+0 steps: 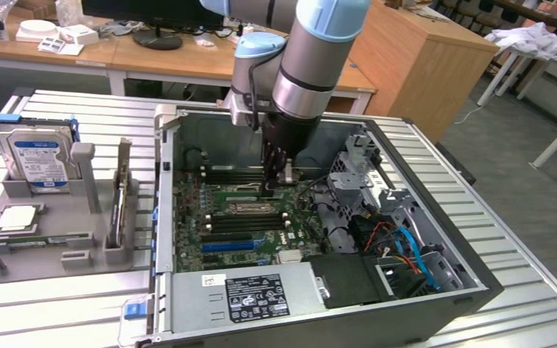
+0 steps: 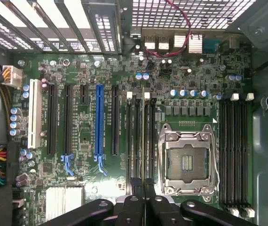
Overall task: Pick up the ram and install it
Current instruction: 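Insert the ram into the slot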
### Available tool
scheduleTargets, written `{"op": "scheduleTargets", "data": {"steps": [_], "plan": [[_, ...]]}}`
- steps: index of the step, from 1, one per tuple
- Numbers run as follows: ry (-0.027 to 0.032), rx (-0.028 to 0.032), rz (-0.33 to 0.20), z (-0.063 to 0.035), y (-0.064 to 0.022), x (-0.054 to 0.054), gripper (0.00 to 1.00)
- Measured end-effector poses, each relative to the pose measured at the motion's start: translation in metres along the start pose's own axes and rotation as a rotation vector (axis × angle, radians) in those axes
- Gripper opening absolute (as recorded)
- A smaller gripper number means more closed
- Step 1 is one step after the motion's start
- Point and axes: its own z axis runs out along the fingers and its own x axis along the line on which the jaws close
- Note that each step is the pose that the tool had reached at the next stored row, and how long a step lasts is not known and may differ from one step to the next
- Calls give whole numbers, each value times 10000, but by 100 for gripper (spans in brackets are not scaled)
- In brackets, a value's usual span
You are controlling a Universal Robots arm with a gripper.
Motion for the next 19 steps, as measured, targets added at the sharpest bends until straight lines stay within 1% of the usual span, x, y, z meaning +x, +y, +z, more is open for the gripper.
{"op": "scheduleTargets", "data": {"steps": [2, 3, 8, 19], "plan": [[4, 103, -75, 0, 0, 0, 12], [7, 134, -104, 0, 0, 0, 12], [9, 138, -110, -2, 1, 3, 12], [1, 143, 69, -3, 1, 85, 12]]}}
